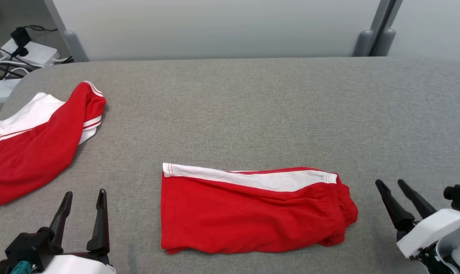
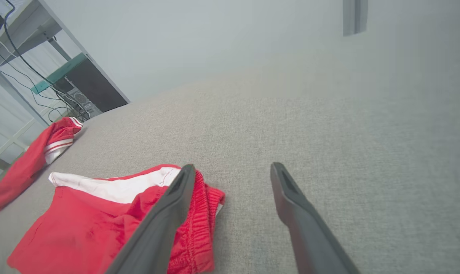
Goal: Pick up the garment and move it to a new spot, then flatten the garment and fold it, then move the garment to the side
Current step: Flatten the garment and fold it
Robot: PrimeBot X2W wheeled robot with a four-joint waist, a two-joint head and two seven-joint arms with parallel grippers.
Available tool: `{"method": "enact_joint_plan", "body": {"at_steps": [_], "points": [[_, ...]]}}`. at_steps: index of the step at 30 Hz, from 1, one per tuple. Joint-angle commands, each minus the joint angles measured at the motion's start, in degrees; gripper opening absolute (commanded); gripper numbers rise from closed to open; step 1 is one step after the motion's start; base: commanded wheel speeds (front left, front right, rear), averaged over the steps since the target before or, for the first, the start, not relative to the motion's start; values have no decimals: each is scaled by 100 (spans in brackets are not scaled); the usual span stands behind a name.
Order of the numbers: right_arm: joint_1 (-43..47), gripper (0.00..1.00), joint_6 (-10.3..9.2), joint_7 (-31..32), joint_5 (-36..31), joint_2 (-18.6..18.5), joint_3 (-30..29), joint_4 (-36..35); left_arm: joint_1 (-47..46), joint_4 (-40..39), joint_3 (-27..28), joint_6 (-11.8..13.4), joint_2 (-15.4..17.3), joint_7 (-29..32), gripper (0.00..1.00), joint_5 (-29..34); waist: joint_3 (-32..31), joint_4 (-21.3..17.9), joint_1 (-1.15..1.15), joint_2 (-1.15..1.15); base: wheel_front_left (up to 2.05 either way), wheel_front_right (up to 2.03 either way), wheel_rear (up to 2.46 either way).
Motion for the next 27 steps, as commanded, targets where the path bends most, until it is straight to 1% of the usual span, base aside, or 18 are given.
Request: {"method": "enact_joint_plan", "body": {"at_steps": [1,4,7,9,12,15,18,27], "points": [[285,100,9,-78,-604,15,-466,-230,-156,-87,197,-37,179,-12,100,-36,-38,-61,0,0,0,0,0],[742,100,9,-78,-1803,449,-1571,-709,-155,-5,173,-108,213,5,100,-57,-93,-115,0,0,0,0,0],[1227,100,9,-78,-3095,947,-2466,-1352,-176,124,169,-204,236,-48,100,-50,-138,-132,0,0,0,0,0],[1501,100,9,-78,-3781,1237,-2829,-1737,-188,247,176,-257,234,-101,100,-34,-173,-134,0,0,0,0,0],[1862,100,9,-78,-4397,1585,-3170,-2020,-198,408,178,-331,204,-187,100,19,-249,-110,0,0,0,0,0],[2137,100,9,-78,-4705,1802,-3351,-2101,-180,524,195,-374,147,-253,100,67,-332,-72,0,0,0,0,0],[2340,100,9,-78,-4856,1921,-3455,-2102,-147,600,216,-426,111,-297,100,128,-396,-42,0,0,0,0,0],[2497,100,9,-78,-4879,2061,-3519,-1891,-105,736,323,-562,28,-348,100,269,-448,-17,0,0,0,0,0]]}}
